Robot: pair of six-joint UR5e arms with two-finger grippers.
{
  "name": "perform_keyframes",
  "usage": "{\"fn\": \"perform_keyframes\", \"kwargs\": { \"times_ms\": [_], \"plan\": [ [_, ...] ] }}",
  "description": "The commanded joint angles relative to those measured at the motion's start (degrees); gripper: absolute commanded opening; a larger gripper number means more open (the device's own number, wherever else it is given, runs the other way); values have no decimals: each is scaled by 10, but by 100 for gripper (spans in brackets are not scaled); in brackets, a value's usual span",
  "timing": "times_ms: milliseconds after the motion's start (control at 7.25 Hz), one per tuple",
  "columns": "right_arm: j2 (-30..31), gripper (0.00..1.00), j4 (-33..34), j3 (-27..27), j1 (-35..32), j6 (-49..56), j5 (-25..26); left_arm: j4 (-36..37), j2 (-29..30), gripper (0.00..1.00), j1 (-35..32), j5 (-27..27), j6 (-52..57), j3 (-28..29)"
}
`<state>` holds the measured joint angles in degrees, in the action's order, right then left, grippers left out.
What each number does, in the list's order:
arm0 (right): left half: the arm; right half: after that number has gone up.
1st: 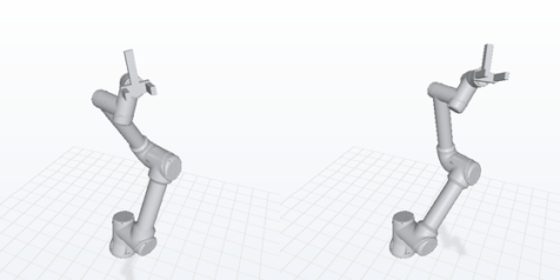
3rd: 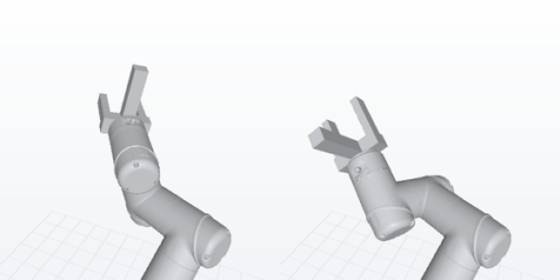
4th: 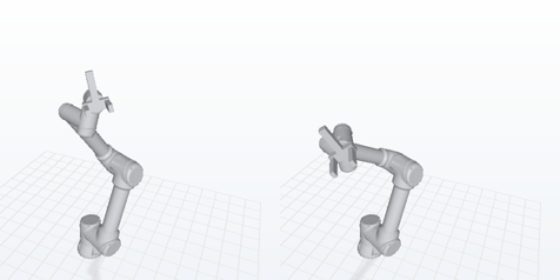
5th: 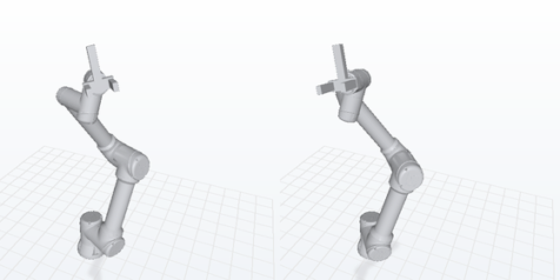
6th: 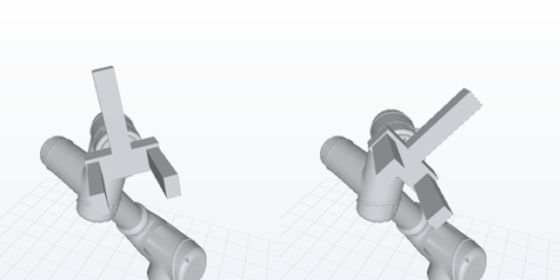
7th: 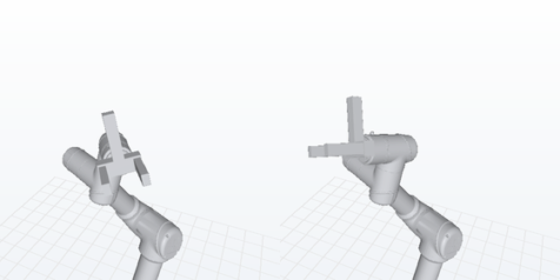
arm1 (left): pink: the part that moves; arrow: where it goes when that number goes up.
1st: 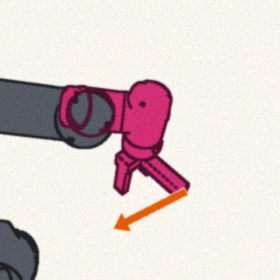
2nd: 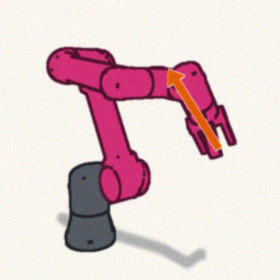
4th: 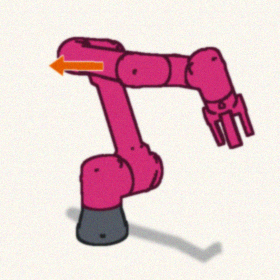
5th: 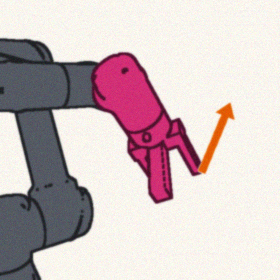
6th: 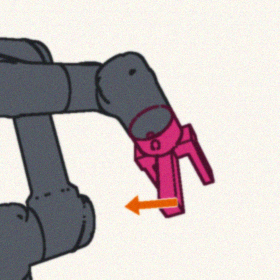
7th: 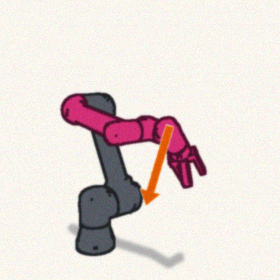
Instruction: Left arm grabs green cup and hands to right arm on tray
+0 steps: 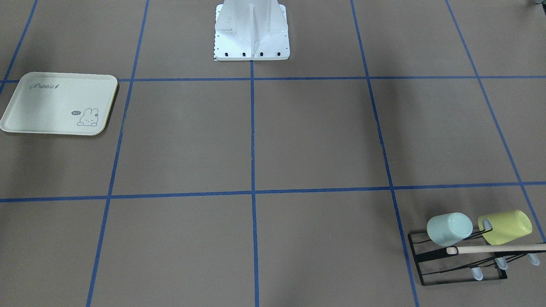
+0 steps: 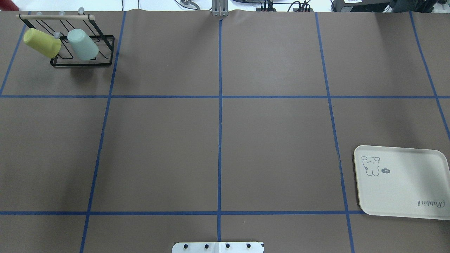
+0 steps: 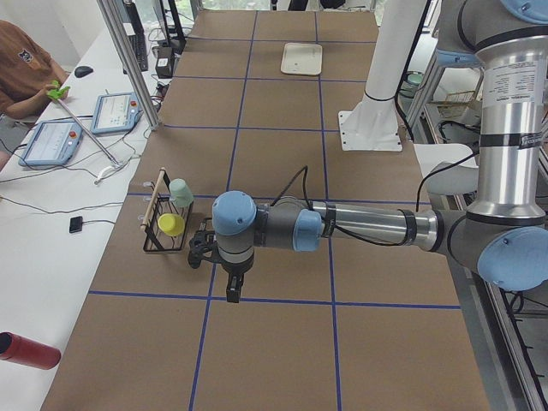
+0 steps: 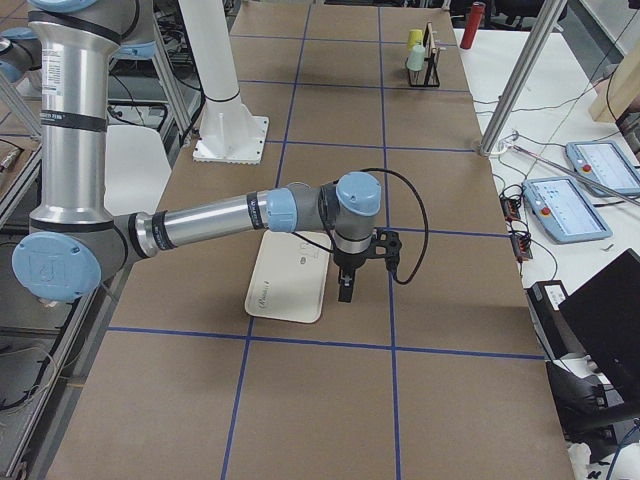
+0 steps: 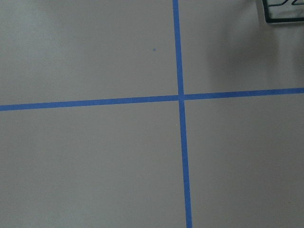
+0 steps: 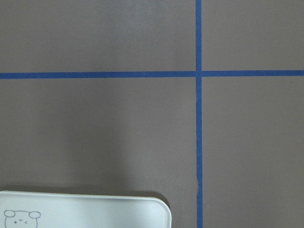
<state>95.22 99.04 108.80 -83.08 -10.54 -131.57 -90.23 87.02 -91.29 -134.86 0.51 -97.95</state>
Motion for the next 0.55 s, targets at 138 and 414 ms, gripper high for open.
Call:
{"fn": "perform_keyframes", "kwargs": {
  "times_ms": [138,414],
  "plan": [
    [0,100,-24,-5,1,0,-1,-24,2,100,14,0,-13,-13],
    [-2,100,-25,0,6,0,-3,-65,51,100,71,-11,-154,-13]
  ]
}}
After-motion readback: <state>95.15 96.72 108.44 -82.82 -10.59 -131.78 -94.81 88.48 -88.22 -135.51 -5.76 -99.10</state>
